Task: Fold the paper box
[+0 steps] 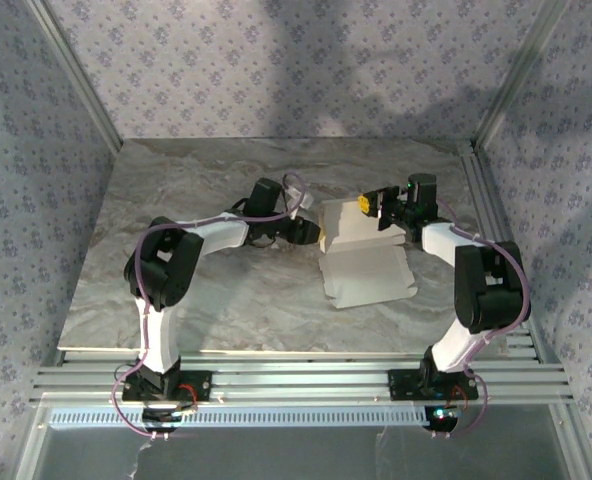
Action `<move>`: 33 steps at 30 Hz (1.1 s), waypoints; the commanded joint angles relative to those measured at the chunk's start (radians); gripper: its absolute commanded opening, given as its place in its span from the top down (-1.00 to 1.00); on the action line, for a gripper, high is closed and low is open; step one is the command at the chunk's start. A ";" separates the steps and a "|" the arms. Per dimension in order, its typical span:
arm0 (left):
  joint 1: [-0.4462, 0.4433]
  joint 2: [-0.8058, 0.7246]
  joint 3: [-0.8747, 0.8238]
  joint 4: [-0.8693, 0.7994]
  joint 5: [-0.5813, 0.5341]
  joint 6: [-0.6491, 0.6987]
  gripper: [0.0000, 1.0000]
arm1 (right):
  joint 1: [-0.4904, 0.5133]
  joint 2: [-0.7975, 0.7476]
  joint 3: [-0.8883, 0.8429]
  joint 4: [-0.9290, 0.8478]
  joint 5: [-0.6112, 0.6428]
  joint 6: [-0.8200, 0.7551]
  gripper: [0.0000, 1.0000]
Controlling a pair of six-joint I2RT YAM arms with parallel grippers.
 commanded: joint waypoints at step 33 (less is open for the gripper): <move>-0.054 0.003 0.107 -0.083 -0.202 0.075 0.08 | 0.013 -0.013 -0.016 0.026 -0.049 0.013 1.00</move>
